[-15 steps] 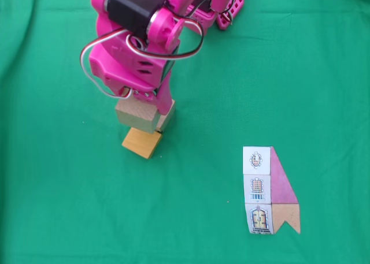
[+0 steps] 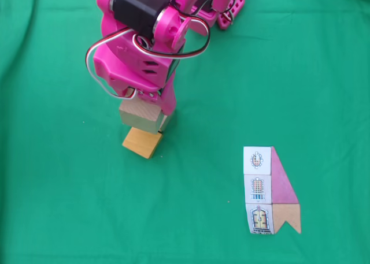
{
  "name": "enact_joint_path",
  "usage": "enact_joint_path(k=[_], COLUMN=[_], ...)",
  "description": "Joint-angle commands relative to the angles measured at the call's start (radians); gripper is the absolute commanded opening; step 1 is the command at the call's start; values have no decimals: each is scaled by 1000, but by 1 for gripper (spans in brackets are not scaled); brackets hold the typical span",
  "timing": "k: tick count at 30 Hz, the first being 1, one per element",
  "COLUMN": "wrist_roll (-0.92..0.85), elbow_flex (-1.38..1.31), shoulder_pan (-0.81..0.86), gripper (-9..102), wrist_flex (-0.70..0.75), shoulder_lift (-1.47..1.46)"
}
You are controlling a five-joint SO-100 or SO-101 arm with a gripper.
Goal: Grasp some building blocks and build the house on the picture.
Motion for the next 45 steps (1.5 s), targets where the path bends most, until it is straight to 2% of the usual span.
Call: enact_joint_path(k=[1,45], wrist_roll=[5,5], elbow_flex=[-18,172], shoulder_pan=[-3,-2], gripper=[18,19], wrist_flex=[77,71], shoulder_lift=[-23,-40])
